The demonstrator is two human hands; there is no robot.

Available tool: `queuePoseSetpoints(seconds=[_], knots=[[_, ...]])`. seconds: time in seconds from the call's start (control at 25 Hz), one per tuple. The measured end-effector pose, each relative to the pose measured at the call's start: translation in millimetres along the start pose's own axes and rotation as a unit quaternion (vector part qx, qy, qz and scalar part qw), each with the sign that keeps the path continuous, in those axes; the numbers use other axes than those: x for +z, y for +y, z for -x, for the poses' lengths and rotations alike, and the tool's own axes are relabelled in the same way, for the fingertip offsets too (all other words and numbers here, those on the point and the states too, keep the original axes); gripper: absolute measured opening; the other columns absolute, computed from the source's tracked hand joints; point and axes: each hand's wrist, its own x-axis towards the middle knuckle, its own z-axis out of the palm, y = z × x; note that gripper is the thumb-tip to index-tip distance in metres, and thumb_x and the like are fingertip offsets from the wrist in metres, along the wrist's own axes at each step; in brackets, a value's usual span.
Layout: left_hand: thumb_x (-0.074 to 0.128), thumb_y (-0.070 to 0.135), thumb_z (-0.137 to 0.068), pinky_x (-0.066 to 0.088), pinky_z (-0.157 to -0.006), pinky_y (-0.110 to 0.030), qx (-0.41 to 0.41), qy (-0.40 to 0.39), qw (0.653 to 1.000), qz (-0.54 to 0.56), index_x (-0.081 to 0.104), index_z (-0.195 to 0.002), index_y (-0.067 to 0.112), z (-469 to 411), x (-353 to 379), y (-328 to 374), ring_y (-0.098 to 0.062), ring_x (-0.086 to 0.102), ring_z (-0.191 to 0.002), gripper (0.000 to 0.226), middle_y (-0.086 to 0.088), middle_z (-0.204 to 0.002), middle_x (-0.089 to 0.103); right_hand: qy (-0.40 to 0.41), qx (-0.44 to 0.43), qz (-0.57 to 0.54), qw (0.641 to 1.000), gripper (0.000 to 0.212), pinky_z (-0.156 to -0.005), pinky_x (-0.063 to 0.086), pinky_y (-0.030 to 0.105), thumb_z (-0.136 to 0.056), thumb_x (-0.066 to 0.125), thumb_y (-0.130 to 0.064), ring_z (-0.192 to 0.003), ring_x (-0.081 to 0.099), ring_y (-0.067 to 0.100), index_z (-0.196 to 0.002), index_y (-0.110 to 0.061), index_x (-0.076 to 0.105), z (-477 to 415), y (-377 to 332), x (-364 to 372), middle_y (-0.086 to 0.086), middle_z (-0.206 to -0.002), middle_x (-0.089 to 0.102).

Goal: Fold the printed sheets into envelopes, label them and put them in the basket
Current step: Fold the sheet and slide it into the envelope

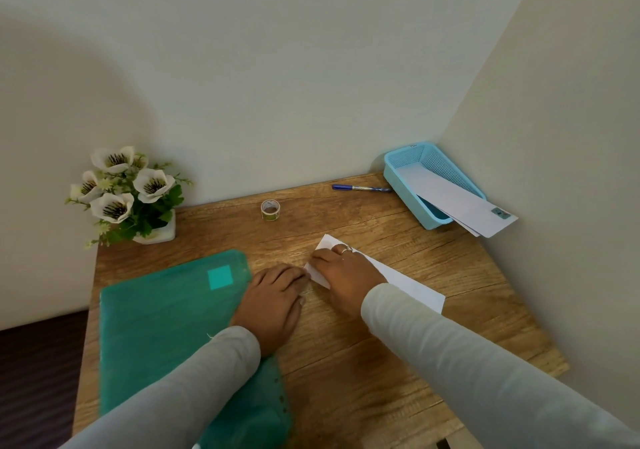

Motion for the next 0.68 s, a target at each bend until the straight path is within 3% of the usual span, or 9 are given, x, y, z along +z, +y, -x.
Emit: queuePoseSetpoints(seconds=[0.12, 0.24, 0.4, 0.48, 0.6, 0.68], knots=[[0.041, 0.04, -0.1, 0.035, -0.112, -0.04, -0.006, -0.01, 1.0, 0.001, 0.057, -0.141, 0.025, 2, -1, 1, -0.016, 0.046, -0.133, 0.046, 0.007, -0.141, 0.056, -0.029, 0.105, -0.01, 0.994, 0.079, -0.109, 0.043, 0.047, -0.089, 0.07, -0.019, -0.139, 0.041, 0.035, -0.157, -0.024, 0.031, -9, 13, -16, 0.008, -0.157, 0.038], [0.036, 0.042, -0.101, 0.033, -0.114, -0.04, -0.009, -0.016, 1.0, 0.001, 0.056, -0.143, 0.026, 2, -4, 0, -0.016, 0.045, -0.135, 0.049, 0.008, -0.142, 0.055, -0.046, 0.118, -0.009, 0.992, 0.08, -0.112, 0.043, 0.05, -0.093, 0.068, -0.024, -0.141, 0.039, 0.037, -0.159, -0.023, 0.024, -8, 12, -19, 0.01, -0.16, 0.032], [0.036, 0.043, -0.099, 0.036, -0.113, -0.04, -0.007, -0.002, 1.0, 0.013, 0.058, -0.139, 0.025, 2, -6, 2, -0.016, 0.047, -0.133, 0.049, 0.007, -0.14, 0.056, -0.016, 0.065, 0.025, 0.997, 0.061, -0.124, 0.022, 0.055, -0.107, 0.036, -0.04, -0.154, 0.019, 0.038, -0.161, -0.018, 0.017, 26, -3, 17, 0.009, -0.171, 0.012], [0.037, 0.042, -0.099, 0.039, -0.111, -0.04, -0.013, 0.006, 1.0, 0.014, 0.062, -0.133, 0.024, 4, -5, 2, -0.018, 0.05, -0.129, 0.046, 0.006, -0.135, 0.059, 0.012, 0.1, 0.009, 0.995, 0.06, -0.124, 0.02, 0.054, -0.109, 0.023, -0.046, -0.153, 0.019, 0.037, -0.162, -0.018, 0.018, 48, -11, 39, 0.01, -0.17, 0.015], [0.037, 0.043, -0.099, 0.042, -0.108, -0.041, -0.015, 0.008, 1.0, 0.009, 0.065, -0.126, 0.023, 5, -5, 4, -0.019, 0.051, -0.124, 0.044, 0.003, -0.128, 0.06, 0.052, 0.166, -0.015, 0.985, 0.062, -0.123, 0.022, 0.053, -0.108, 0.015, -0.052, -0.15, 0.025, 0.035, -0.161, -0.019, 0.02, 65, -17, 56, 0.008, -0.167, 0.022], [0.037, 0.044, -0.099, 0.042, -0.107, -0.04, -0.019, 0.014, 1.0, 0.014, 0.064, -0.126, 0.024, 5, -4, 4, -0.019, 0.05, -0.124, 0.043, 0.004, -0.128, 0.059, 0.055, 0.156, -0.023, 0.986, 0.064, -0.125, 0.016, 0.054, -0.108, 0.014, -0.053, -0.153, 0.02, 0.035, -0.162, -0.02, 0.018, 64, -19, 59, 0.007, -0.169, 0.018]])
